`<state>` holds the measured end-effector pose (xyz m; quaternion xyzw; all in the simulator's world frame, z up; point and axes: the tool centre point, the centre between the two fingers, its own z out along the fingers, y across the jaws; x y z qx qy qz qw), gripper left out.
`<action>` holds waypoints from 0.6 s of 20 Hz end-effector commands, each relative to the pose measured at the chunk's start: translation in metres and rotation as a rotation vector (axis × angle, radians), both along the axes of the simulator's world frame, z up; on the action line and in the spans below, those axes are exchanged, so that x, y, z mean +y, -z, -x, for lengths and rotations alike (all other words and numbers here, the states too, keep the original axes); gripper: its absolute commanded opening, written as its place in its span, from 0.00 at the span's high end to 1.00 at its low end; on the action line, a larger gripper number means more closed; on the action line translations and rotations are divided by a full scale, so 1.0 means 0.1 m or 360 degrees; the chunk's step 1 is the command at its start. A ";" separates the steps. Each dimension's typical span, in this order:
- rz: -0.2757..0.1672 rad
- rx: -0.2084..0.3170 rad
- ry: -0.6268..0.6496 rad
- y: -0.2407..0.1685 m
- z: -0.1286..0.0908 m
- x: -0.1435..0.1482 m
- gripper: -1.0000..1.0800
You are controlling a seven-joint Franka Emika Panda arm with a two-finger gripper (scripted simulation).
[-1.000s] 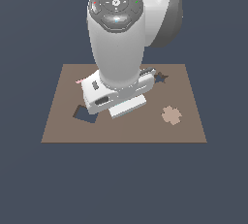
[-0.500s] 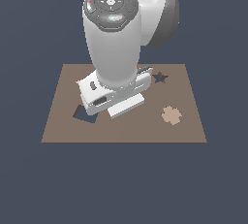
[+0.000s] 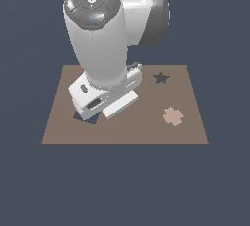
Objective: Insert a designated object into the corresponding slot on a board.
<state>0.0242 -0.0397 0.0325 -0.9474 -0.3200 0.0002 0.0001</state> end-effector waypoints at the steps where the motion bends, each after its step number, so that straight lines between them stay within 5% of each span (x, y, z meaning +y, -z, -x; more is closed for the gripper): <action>1: 0.0000 -0.0001 -0.0092 -0.01 -0.01 -0.09 1.00; 12: 0.0001 -0.0001 -0.0586 -0.05 -0.13 -0.53 1.00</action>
